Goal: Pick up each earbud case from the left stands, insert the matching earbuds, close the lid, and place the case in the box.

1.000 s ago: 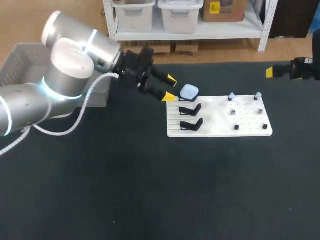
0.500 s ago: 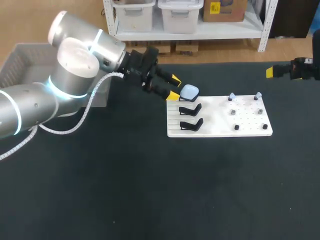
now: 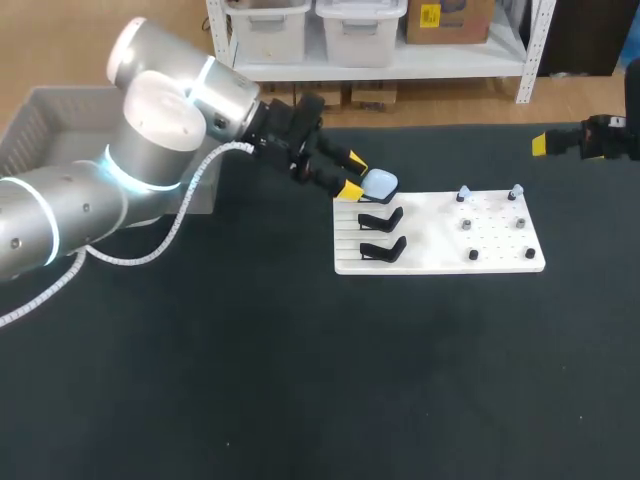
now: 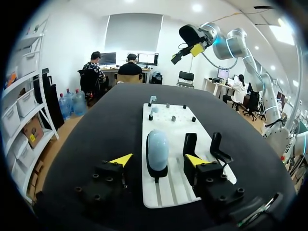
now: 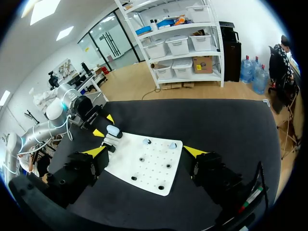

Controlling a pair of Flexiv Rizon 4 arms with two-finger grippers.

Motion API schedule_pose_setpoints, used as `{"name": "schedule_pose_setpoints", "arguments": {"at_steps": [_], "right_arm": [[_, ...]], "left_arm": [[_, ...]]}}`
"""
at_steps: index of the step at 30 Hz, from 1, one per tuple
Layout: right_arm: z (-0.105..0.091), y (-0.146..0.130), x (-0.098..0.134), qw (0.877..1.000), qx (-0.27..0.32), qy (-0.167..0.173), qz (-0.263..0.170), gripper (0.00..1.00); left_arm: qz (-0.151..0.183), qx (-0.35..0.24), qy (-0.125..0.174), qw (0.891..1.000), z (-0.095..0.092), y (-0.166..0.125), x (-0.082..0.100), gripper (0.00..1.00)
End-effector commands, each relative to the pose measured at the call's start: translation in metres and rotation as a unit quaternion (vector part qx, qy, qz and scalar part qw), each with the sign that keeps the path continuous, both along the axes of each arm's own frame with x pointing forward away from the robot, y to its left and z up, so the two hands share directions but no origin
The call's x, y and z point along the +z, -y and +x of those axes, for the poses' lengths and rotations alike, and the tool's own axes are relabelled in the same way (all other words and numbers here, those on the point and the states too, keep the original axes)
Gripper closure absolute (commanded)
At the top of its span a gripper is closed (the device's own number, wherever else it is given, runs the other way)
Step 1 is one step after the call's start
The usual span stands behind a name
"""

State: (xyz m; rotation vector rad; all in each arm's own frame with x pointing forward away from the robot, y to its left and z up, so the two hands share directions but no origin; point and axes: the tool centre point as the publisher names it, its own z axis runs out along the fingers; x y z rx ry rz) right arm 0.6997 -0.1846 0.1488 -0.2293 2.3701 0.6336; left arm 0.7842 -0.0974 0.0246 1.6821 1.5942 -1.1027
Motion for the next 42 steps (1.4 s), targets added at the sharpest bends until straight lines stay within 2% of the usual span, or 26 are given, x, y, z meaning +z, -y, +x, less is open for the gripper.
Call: {"name": "schedule_pose_setpoints", "arguments": {"at_steps": [1,3,4,11,16,42], "right_arm": [[0.0,0.0,0.0,1.0,0.0,0.0,-0.001,0.0],[0.0,0.0,0.0,1.0,0.0,0.0,-0.001,0.0],[0.0,0.0,0.0,1.0,0.0,0.0,-0.001,0.0],[0.0,0.0,0.0,1.0,0.0,0.0,-0.001,0.0],[0.0,0.0,0.0,1.0,0.0,0.0,-0.001,0.0],[0.0,0.0,0.0,1.0,0.0,0.0,-0.001,0.0]], "left_arm": [[0.0,0.0,-0.001,1.0,0.002,0.002,-0.002,0.42],[0.0,0.0,-0.001,1.0,0.001,0.002,-0.003,0.5],[-0.001,0.0,-0.001,1.0,0.001,0.003,-0.003,0.5],[-0.001,-0.003,0.0,1.0,-0.003,0.007,-0.002,0.47],[0.0,-0.005,0.003,1.0,-0.003,0.009,-0.001,0.5],[0.004,0.0,0.0,1.0,-0.004,0.012,-0.01,0.53]]}}
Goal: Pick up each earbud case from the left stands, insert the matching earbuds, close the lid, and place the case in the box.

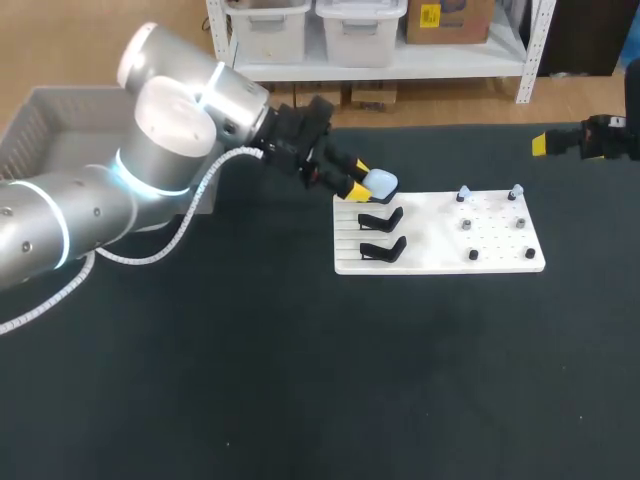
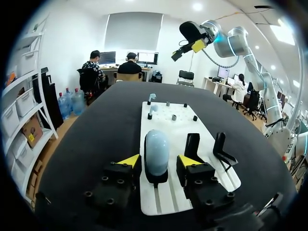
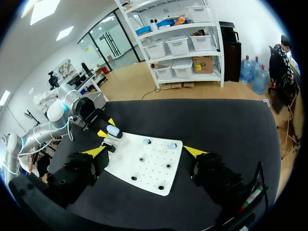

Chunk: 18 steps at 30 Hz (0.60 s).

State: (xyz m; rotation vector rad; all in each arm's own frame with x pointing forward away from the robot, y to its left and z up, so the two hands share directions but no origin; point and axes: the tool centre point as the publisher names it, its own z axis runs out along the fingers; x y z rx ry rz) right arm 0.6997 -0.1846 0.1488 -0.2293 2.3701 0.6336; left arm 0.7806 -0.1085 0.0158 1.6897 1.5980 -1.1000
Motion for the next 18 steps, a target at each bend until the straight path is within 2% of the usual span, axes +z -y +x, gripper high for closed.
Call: {"name": "schedule_pose_setpoints", "arguments": {"at_steps": [1,18], "right_arm": [[-0.0003,-0.0001,0.0004,1.0,0.0,0.0,-0.001,0.0],[-0.0003,-0.0001,0.0004,1.0,0.0,0.0,-0.001,0.0]], "left_arm": [[0.0,0.003,0.0,1.0,-0.0001,0.0006,-0.0011,0.53],[-0.003,0.004,0.002,1.0,0.0018,0.0043,-0.0015,0.59]]}}
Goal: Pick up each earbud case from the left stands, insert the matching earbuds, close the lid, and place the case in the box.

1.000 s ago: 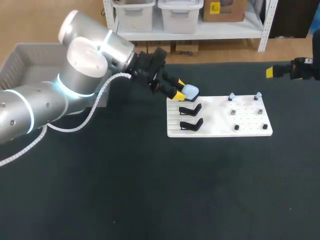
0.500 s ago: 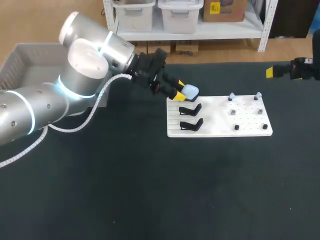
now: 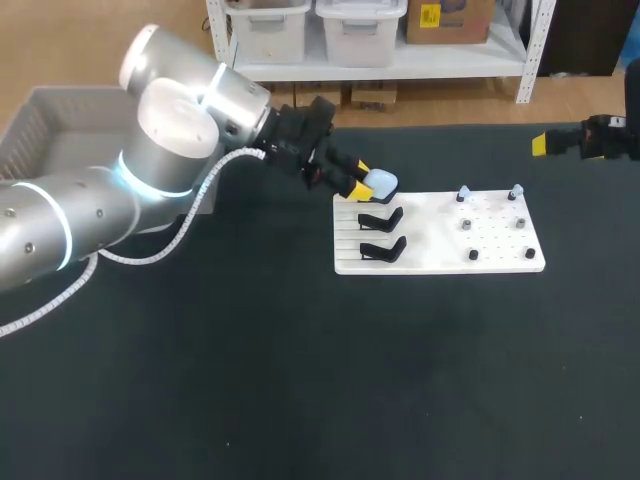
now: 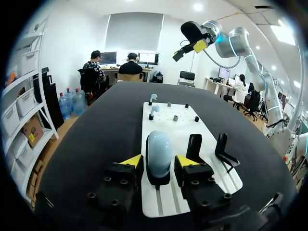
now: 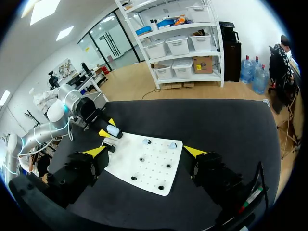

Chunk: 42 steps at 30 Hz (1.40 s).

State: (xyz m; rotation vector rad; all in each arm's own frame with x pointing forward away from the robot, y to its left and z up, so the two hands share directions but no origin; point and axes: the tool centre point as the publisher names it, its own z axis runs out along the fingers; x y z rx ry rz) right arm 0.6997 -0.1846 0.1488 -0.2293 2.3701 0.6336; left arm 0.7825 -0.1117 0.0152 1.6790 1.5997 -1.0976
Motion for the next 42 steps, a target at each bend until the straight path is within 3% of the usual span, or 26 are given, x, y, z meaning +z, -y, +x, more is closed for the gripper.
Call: {"name": "schedule_pose_setpoints", "arguments": {"at_steps": [1,10,13,14,22,33,42], "right_arm": [[0.0,0.0,0.0,1.0,0.0,0.0,-0.001,0.0],[0.0,0.0,0.0,1.0,0.0,0.0,-0.001,0.0],[0.0,0.0,0.0,1.0,0.0,0.0,-0.001,0.0],[0.0,0.0,0.0,1.0,0.0,0.0,-0.001,0.0],[0.0,0.0,0.0,1.0,0.0,0.0,-0.001,0.0],[0.0,0.0,0.0,1.0,0.0,0.0,-0.001,0.0],[0.0,0.0,0.0,1.0,0.0,0.0,-0.001,0.0]], "left_arm": [[-0.001,0.0,0.001,1.0,0.0,0.001,-0.001,0.6],[-0.002,-0.001,0.0,1.0,0.001,0.005,-0.002,0.68],[-0.001,-0.002,0.002,1.0,0.001,0.005,-0.002,0.99],[-0.001,-0.002,0.002,1.0,0.001,0.005,-0.002,1.0],[-0.017,0.001,0.022,1.0,-0.009,-0.004,0.019,1.0],[-0.13,0.024,0.047,0.99,-0.027,-0.022,0.086,1.0],[-0.184,0.029,0.052,0.981,-0.053,-0.021,0.113,1.0]]}}
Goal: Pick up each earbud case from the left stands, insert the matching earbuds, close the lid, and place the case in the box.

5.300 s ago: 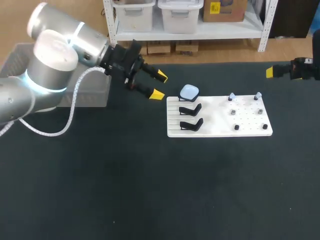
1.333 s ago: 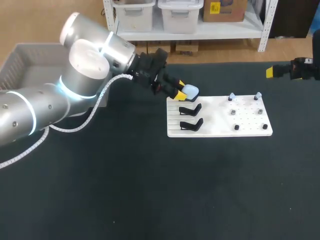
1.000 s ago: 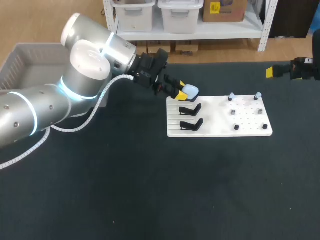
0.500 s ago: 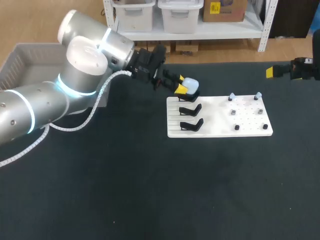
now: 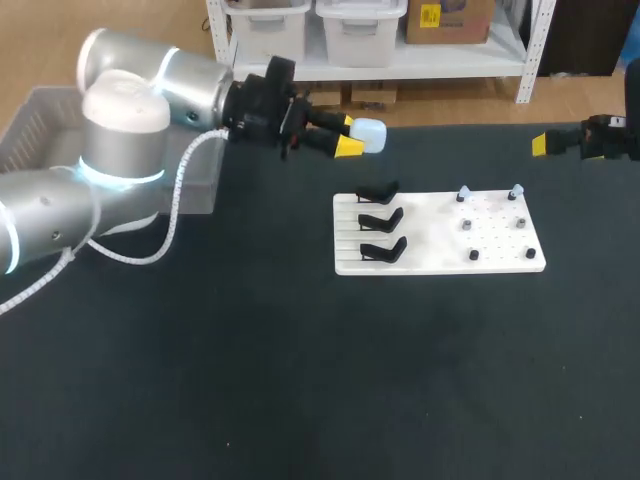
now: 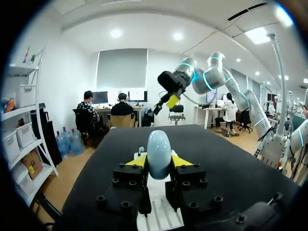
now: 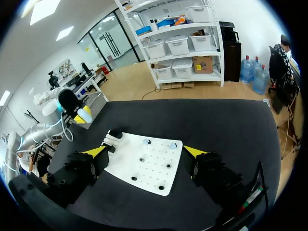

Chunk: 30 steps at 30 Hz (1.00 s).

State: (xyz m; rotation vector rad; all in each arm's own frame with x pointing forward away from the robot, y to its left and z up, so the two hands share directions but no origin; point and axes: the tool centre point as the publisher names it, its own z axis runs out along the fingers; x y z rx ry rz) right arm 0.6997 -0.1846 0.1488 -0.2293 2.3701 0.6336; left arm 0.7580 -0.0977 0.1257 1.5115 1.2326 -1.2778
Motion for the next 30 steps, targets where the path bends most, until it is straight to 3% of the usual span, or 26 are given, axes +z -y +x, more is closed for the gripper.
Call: {"name": "schedule_pose_setpoints", "arguments": {"at_steps": [1,7,18,30], "right_arm": [[0.0,0.0,0.0,1.0,0.0,0.0,-0.001,0.0],[0.0,0.0,0.0,1.0,0.0,0.0,-0.001,0.0],[0.0,0.0,0.0,1.0,0.0,0.0,-0.001,0.0],[0.0,0.0,0.0,1.0,0.0,0.0,-0.001,0.0]], "left_arm": [[-0.008,0.068,0.016,0.998,-0.031,-0.007,0.004,1.0],[-0.03,0.078,0.004,0.996,-0.042,-0.006,0.006,1.0],[-0.03,0.106,-0.005,0.994,-0.057,-0.006,0.002,1.0],[-0.035,0.099,-0.009,0.994,-0.059,-0.006,0.0,1.0]]}}
